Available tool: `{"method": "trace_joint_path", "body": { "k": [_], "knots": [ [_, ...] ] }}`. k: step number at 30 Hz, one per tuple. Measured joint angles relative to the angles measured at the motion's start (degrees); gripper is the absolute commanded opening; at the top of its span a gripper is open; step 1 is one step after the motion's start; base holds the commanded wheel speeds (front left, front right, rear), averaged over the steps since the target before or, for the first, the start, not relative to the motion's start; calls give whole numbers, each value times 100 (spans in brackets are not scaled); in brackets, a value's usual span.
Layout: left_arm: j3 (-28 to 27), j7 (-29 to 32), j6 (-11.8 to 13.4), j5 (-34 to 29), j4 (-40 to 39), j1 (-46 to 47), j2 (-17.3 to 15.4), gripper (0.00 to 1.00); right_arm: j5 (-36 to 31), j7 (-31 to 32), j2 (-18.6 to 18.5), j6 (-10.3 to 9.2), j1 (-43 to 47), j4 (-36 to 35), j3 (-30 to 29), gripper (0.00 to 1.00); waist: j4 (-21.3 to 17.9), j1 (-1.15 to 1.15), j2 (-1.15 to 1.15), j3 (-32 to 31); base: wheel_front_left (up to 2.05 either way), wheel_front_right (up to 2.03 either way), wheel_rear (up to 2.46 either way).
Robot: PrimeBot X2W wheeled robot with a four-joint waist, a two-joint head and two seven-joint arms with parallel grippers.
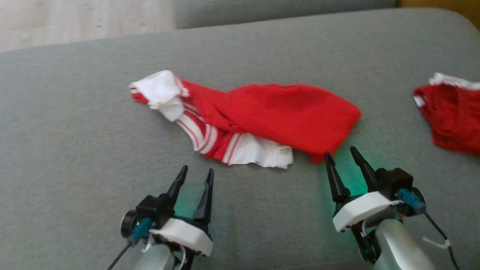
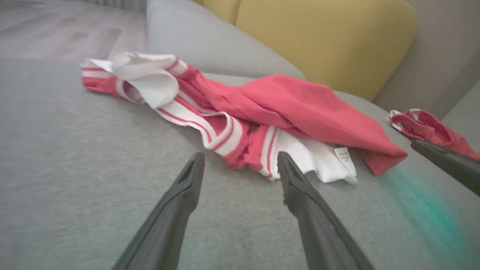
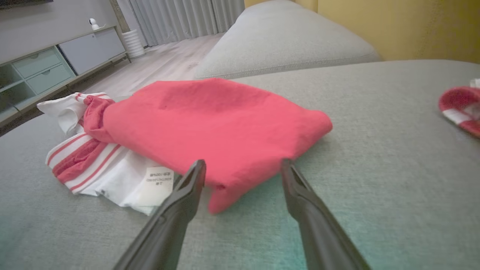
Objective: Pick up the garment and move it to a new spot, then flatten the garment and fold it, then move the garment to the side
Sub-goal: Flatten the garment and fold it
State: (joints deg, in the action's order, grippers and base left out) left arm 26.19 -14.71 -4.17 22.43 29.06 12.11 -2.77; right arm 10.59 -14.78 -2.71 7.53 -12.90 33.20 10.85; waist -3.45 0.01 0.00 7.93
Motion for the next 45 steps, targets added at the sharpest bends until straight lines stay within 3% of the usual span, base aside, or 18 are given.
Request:
{"method": "trace_joint_path", "body": {
  "k": [8, 18, 19, 20, 27, 36, 43, 44, 45],
  "knots": [
    [141, -5, -36, 379, 846, 338, 7, 100, 51, 0, -3, 0, -74, -129, -83, 100, -767, -1, 0, 344, 0, 0, 0],
    [-204, -51, -133, 549, 694, 645, -8, 100, 99, 0, -1, 0, -76, -225, -164, 100, -1158, -1, 0, 653, 0, 0, 0],
    [-227, -49, -146, 554, 676, 645, -8, 53, 104, 0, -1, 0, -76, -224, -165, 100, -1163, -1, 0, 655, 0, 0, 0],
    [-241, -48, -154, 557, 670, 643, -8, 0, 104, 0, -1, 0, -76, -222, -170, 100, -1158, -1, 0, 641, 0, 0, 0],
    [-546, 1, -289, 545, 328, 473, 21, 0, 101, 0, 0, 0, -46, -191, -354, 100, -907, -1, 0, 400, 0, 0, 0],
    [-1500, 1, -289, 102, -525, -456, 13, 0, 153, 1, 3, 0, 355, -87, -438, 100, -28, -2, 0, -43, 0, 0, 0],
    [-1940, 1, -288, -149, -409, -733, 9, 0, 255, 1, 3, 0, 426, -51, -327, 100, 474, -2, 0, -451, 0, 0, 0],
    [-1967, 1, -282, -220, -326, -761, 13, 39, 254, 1, 3, 0, 426, -49, -300, 100, 507, -2, 0, -493, 0, 0, 0],
    [-2011, 1, -280, -254, -229, -784, 16, 100, 254, 1, 2, 0, 427, -43, -259, 100, 532, -2, 0, -525, 0, 0, 0]
  ]
}}
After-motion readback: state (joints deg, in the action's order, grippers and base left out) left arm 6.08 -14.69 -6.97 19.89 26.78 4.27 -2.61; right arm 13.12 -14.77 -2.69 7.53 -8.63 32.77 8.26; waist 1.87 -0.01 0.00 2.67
